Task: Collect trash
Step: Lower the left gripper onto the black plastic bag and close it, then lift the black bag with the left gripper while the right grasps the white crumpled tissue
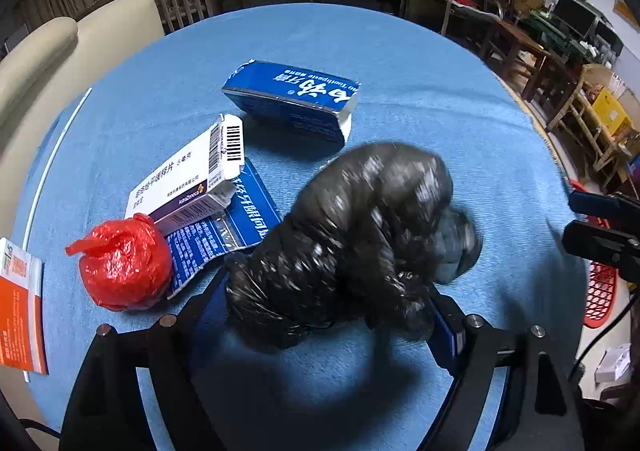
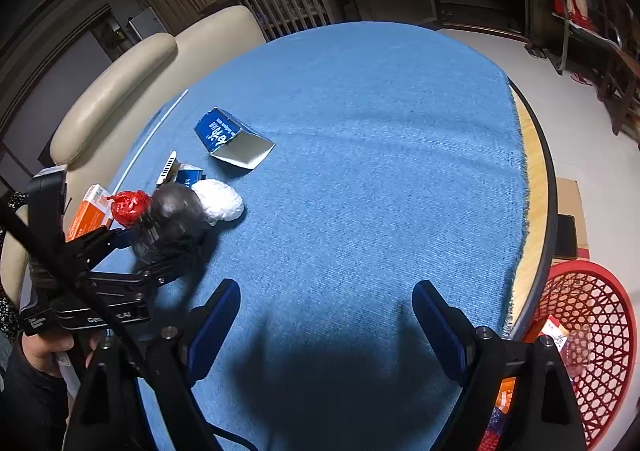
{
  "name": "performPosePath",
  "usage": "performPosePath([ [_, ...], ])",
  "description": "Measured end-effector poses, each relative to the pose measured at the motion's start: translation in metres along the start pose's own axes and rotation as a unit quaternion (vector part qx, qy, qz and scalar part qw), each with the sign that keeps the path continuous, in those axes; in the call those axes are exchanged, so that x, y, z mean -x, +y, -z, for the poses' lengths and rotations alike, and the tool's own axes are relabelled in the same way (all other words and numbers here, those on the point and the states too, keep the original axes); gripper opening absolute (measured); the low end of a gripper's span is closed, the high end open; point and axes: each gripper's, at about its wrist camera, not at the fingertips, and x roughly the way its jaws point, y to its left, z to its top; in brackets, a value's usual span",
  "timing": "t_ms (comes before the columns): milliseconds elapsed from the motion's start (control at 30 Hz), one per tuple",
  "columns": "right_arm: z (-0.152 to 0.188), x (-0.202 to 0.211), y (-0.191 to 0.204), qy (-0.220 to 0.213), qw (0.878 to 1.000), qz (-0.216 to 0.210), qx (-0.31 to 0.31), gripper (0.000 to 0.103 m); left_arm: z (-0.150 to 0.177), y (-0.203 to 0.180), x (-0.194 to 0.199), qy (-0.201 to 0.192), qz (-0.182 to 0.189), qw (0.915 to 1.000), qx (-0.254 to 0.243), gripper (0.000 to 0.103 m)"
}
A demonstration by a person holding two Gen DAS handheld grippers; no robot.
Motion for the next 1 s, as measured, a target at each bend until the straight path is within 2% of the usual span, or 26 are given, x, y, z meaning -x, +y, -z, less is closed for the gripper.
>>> performPosePath([
  [67, -0.002, -0.003, 0.001, 0.0, 1.0, 0.0, -0.001, 0.09, 0.0, 0.007, -0.002, -0.001, 0.008, 0.9998, 0.017, 0.085],
  [133, -0.004, -0.005, 0.0, 0.002, 1.0, 0.0, -0.001, 0.09, -0.005, 0.012, -0.01, 0.016, 0.023, 0.9992, 0.03, 0.038],
  [267, -0.011, -0.011, 0.003, 0.003, 1.0, 0.0, -0.003, 0.09, 0.001, 0.029, -0.007, 0.016, 0.026, 0.9979, 0.056, 0.036],
  [467, -0.026, -0.023, 0.022, 0.001, 1.0, -0.009, 0.015, 0.09, 0.03, 0.041, 0.027, -0.008, 0.026, 0.9965, 0.079, 0.035],
  [733, -0.045, -0.06, 0.084, 0.01, 0.994, -0.045, 0.095, 0.09, 0.08, 0.069, 0.045, 0.004, 0.015, 0.9886, 0.15, 0.036],
  [867, -0.033, -0.088, 0.108, 0.051, 0.989, -0.044, 0.13, 0.089, 0.09, 0.071, 0.05, 0.003, 0.016, 0.9864, 0.164, 0.036],
  [933, -0.022, -0.091, 0.112, 0.057, 0.988, -0.044, 0.138, 0.081, 0.092, 0.07, 0.051, 0.002, 0.016, 0.9859, 0.167, 0.036],
  [1000, -0.013, -0.086, 0.112, 0.054, 0.988, -0.034, 0.142, 0.078, 0.091, 0.064, 0.051, 0.001, 0.016, 0.9858, 0.167, 0.036],
])
